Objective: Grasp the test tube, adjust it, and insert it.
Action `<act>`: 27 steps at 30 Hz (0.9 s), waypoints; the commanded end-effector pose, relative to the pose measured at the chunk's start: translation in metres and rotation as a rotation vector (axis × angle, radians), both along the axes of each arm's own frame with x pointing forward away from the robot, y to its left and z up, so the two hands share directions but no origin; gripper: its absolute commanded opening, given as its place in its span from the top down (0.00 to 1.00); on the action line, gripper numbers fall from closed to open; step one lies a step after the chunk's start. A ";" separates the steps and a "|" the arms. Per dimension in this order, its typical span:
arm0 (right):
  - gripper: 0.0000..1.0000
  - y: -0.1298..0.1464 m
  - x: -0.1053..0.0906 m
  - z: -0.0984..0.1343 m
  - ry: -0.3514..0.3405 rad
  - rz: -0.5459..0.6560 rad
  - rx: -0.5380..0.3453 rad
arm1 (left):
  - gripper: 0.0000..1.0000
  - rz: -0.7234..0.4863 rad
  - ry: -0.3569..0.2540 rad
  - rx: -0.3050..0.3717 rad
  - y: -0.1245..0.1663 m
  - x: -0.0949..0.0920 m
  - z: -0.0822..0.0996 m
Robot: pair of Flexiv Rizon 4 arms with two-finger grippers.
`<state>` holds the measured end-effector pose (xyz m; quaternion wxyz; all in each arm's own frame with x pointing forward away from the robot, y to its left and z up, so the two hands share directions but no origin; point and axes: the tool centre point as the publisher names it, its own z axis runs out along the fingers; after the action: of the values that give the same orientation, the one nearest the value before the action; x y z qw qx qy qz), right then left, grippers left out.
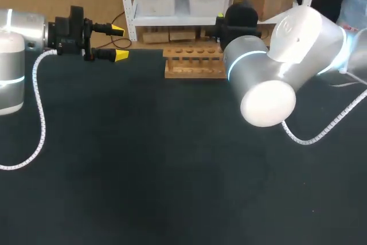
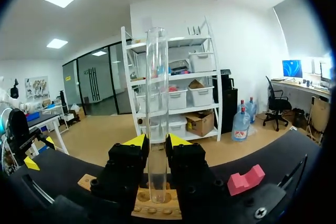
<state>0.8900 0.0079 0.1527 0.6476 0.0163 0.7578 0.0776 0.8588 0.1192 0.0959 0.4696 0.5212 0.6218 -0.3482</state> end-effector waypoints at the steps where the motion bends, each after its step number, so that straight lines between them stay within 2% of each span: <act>1: 1.00 -0.004 0.002 -0.007 -0.141 0.073 0.025 | 0.00 0.002 -0.002 -0.001 0.000 -0.001 0.000; 27: 1.00 -0.009 0.002 -0.015 -0.176 0.099 -0.017 | 0.00 0.002 -0.002 -0.001 0.000 -0.001 0.000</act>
<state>0.8931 0.0019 0.1401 0.6930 0.0258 0.7193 0.0419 0.8588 0.1192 0.0959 0.4696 0.5211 0.6218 -0.3482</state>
